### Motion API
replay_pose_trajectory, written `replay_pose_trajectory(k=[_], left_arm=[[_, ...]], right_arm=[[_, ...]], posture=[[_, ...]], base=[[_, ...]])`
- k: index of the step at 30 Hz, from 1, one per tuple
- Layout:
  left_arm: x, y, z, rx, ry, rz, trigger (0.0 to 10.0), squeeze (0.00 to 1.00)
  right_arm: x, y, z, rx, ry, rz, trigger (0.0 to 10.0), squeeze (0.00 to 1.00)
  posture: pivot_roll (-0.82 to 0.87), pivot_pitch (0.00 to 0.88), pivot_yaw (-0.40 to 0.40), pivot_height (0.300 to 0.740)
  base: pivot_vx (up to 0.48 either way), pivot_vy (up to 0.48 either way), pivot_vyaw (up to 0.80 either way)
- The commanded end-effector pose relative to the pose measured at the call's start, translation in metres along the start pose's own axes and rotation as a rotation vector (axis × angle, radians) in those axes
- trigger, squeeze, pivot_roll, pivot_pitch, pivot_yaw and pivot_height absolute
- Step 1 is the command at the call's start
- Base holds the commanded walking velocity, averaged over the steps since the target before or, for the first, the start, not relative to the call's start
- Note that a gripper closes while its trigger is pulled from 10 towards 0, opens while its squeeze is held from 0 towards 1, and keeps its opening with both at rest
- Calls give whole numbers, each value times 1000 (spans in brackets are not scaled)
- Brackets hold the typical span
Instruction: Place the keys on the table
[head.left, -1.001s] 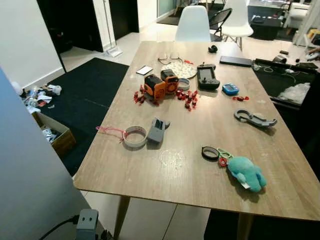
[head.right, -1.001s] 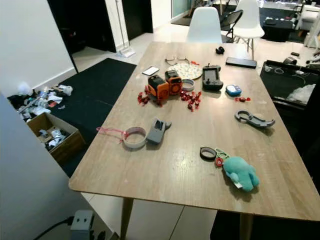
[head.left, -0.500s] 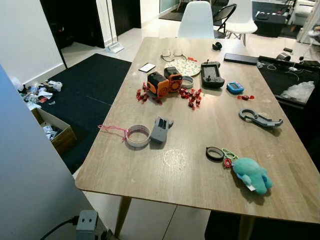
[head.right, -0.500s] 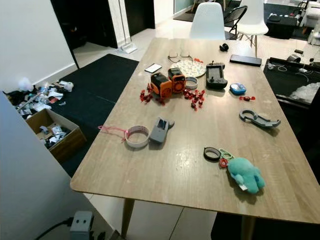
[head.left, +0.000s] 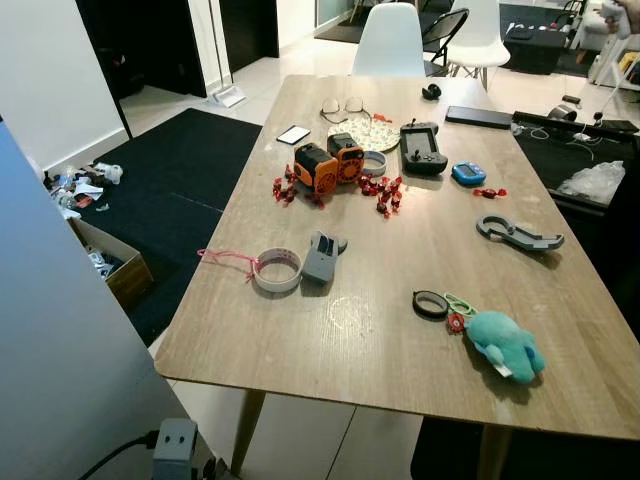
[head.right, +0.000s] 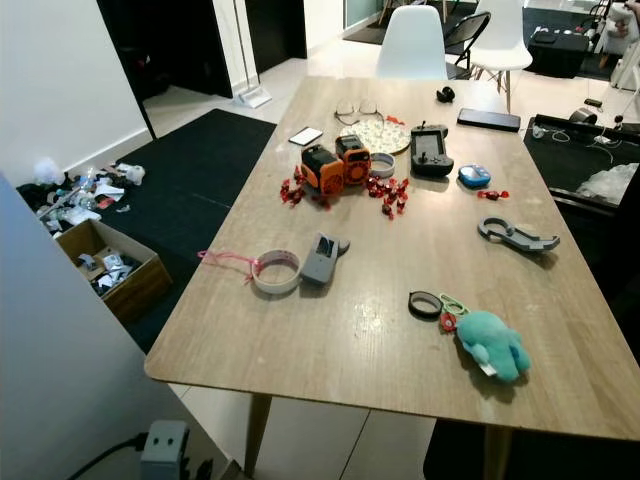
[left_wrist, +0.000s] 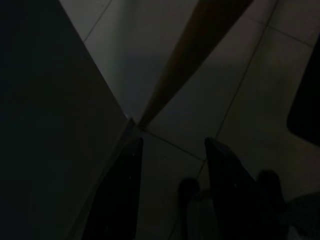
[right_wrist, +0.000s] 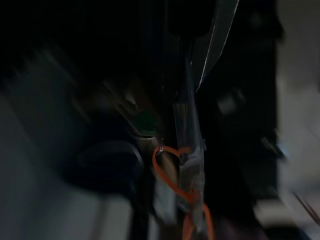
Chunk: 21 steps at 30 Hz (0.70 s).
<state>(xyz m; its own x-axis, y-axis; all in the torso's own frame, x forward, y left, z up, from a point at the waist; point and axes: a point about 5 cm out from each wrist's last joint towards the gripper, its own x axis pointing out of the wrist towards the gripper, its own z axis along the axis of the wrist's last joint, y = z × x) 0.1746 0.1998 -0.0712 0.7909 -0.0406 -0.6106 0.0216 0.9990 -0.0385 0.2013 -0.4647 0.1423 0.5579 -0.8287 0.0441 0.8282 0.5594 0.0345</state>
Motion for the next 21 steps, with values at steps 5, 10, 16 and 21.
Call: replay_pose_trajectory(k=[5,10,16,21], left_arm=[[-5,0,-10,-10,19,7,10000,0],[-8,2,-14,-11,37,11,10000,0],[-8,3,-16,-12,49,13,10000,0],[-8,3,-15,-12,51,13,10000,0]], right_arm=[[7,26,15,78,-47,86,10000,0],[9,64,27,127,-54,272,10000,0],[-8,142,38,144,-35,739,10000,0],[-20,168,42,147,-38,907,10000,0]], posture=[[25,83,-3,740],[23,84,1,740],[26,84,3,740],[26,82,3,740]], base=[[0,0,0],[0,0,0],[0,0,0],[0,0,0]])
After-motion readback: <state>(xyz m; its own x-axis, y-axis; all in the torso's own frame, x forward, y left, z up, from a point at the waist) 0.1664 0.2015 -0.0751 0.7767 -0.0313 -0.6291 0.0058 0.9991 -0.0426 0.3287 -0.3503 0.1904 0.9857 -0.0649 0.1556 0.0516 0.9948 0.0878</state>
